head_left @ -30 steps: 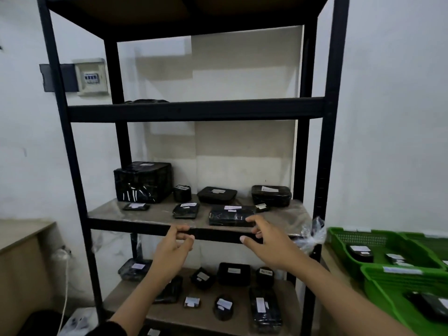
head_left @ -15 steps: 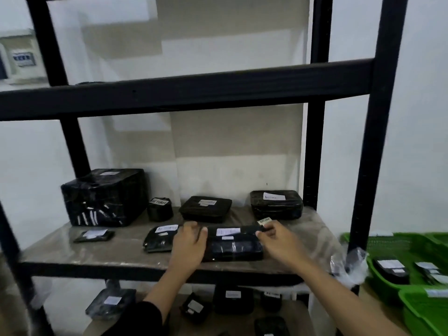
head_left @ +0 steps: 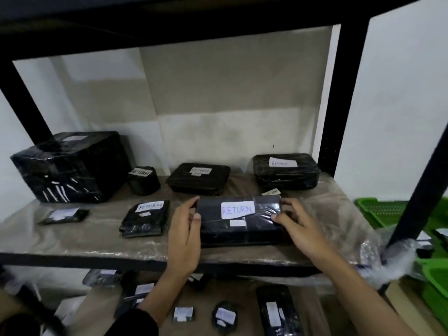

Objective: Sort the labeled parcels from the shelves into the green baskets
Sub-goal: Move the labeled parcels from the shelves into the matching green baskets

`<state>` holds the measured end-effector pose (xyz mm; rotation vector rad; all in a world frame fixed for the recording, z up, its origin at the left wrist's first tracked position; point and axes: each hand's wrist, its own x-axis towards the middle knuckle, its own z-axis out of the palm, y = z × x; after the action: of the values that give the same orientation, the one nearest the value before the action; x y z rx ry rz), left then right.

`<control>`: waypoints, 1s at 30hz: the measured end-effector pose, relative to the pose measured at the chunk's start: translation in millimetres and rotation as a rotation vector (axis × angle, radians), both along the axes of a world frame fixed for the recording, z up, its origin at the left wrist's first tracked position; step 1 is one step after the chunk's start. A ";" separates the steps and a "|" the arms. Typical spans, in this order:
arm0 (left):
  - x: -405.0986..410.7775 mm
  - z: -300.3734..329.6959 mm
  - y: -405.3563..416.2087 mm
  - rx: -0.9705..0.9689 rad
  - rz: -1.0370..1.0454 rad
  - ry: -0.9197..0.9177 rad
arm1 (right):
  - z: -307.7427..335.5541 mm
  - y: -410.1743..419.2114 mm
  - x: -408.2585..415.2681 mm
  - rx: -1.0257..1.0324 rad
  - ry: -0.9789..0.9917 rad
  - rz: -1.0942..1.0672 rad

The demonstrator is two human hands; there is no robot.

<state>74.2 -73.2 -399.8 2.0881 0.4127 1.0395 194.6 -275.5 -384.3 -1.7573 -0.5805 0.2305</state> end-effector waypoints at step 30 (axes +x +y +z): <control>-62.4 -29.7 -78.5 0.668 0.056 0.695 | -23.5 -176.6 -133.5 0.278 -0.184 -0.353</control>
<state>11.8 -151.7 -429.5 3.0527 0.5013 0.4673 61.1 -452.0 -407.8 -1.5851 -0.4009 -0.2492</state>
